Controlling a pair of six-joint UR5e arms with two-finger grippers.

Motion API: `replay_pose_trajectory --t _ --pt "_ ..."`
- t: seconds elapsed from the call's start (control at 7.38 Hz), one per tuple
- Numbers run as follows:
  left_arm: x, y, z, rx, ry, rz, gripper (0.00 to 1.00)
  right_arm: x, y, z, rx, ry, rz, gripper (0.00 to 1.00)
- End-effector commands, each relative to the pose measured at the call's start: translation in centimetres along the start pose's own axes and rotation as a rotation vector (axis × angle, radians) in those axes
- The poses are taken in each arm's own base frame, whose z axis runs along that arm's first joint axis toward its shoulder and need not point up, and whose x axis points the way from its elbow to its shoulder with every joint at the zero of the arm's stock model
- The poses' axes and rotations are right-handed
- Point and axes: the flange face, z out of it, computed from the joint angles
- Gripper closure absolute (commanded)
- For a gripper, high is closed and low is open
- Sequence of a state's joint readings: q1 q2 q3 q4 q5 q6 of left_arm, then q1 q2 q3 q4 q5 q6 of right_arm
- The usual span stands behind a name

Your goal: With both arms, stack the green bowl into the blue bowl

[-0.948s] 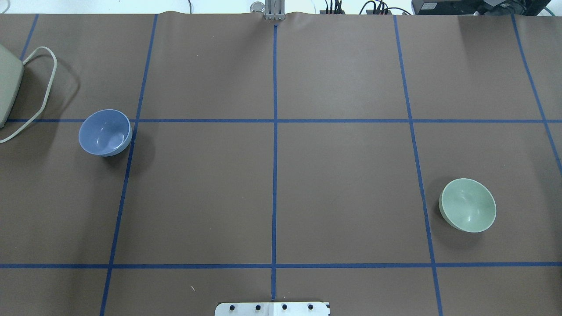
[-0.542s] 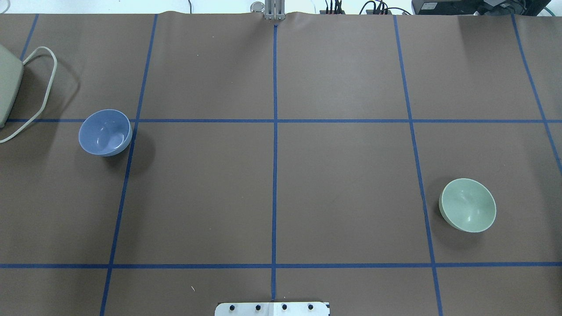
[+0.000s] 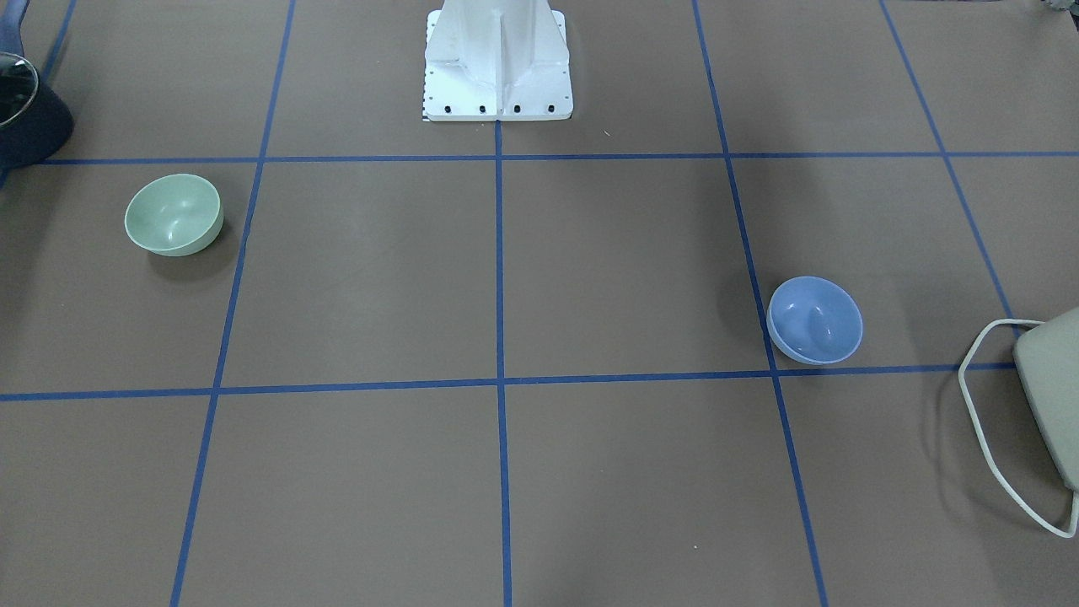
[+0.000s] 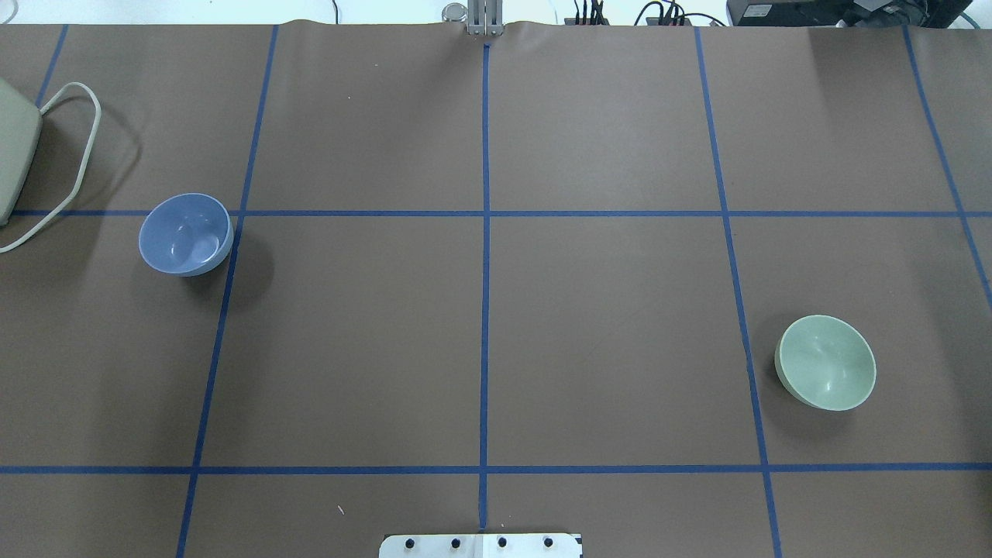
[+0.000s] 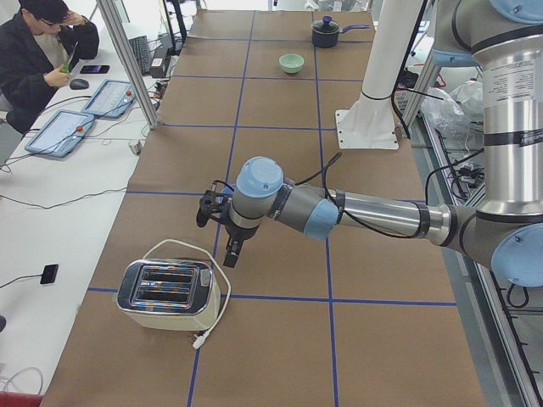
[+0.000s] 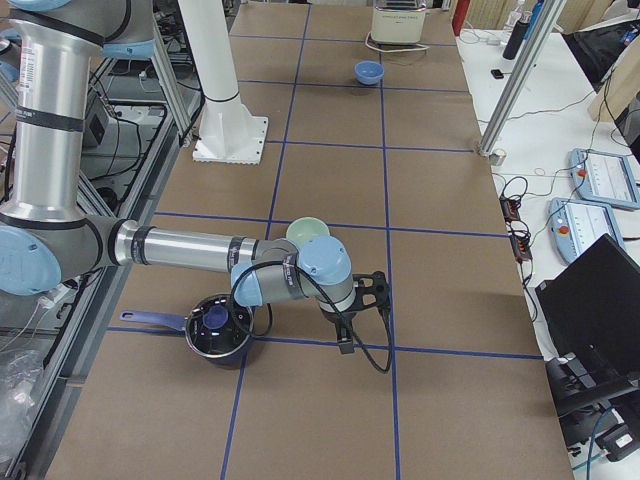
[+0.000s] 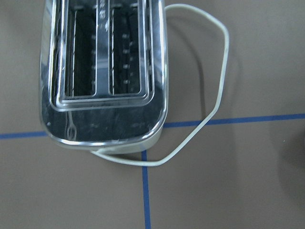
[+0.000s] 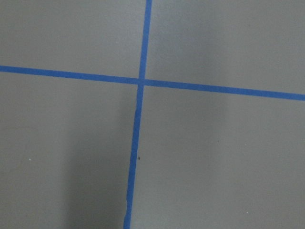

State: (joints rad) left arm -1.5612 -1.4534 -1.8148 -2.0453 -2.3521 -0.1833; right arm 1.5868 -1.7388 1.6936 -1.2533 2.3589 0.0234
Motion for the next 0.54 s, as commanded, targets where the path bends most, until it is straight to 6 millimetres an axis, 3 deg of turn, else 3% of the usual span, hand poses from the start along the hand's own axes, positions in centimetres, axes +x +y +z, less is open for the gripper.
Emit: replay_pose_trajectory --t 0.0,0.14,0.27,0.41 --pt "1.8 -1.5 1.4 0.026 0.119 0.088 0.02 -3.2 -3.0 0.4 0.02 -0.02 -0.035 0.0" --pt "2.1 -1.4 1.4 0.048 0.13 0.119 0.02 -5.2 -4.5 0.7 0.021 -0.027 -0.048 0.0" --pt "2.5 0.0 1.4 0.103 0.153 0.175 0.01 -7.0 -6.0 1.2 0.019 -0.039 -0.078 0.0" --pt "5.8 -1.5 3.9 0.076 0.197 0.24 0.01 -8.3 -6.4 1.8 0.01 -0.048 -0.09 0.0"
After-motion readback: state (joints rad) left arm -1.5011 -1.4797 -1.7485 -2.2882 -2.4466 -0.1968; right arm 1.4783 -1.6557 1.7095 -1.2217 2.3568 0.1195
